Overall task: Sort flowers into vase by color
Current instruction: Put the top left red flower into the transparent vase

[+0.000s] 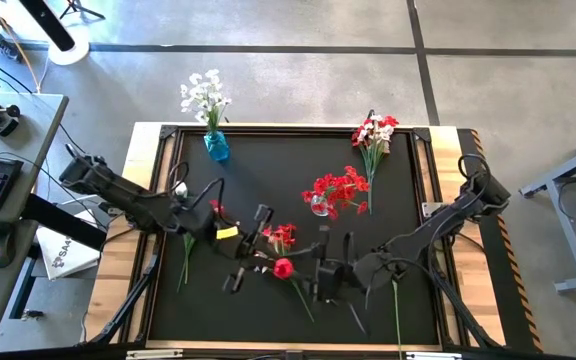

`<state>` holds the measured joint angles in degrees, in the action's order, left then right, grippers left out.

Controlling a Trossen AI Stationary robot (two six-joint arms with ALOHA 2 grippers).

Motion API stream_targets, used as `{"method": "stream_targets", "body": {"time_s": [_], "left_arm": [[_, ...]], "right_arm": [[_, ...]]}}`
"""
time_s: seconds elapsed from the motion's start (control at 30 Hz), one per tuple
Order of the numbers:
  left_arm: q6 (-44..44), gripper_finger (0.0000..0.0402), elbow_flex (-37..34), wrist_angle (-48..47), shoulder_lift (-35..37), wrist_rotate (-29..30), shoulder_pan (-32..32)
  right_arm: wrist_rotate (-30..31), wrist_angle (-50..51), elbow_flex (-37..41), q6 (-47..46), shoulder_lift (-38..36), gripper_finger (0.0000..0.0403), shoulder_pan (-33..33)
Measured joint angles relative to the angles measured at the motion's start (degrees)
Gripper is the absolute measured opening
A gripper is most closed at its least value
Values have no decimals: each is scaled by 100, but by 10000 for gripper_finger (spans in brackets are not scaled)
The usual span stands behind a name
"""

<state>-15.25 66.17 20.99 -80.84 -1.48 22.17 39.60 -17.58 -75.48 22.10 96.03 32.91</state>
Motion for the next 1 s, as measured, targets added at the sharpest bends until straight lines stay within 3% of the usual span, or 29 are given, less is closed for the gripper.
{"method": "stream_targets", "body": {"time_s": [0.5, 0.73, 0.9, 1.0], "left_arm": [[15, 1, 0, -88, 0, -2, -78], [159, 10, 9, -458, 11, -4, -78], [221, 50, 7, -1430, 118, 276, -81], [422, 74, 4, -2171, 225, 803, -70]], "right_arm": [[13, -41, -33, 5, 13, 8, -123], [70, 184, -29, -245, 15, 3, -96], [788, 854, -26, -870, -123, 2, 128], [1160, 1438, 37, -1472, -342, 1, 341]]}}
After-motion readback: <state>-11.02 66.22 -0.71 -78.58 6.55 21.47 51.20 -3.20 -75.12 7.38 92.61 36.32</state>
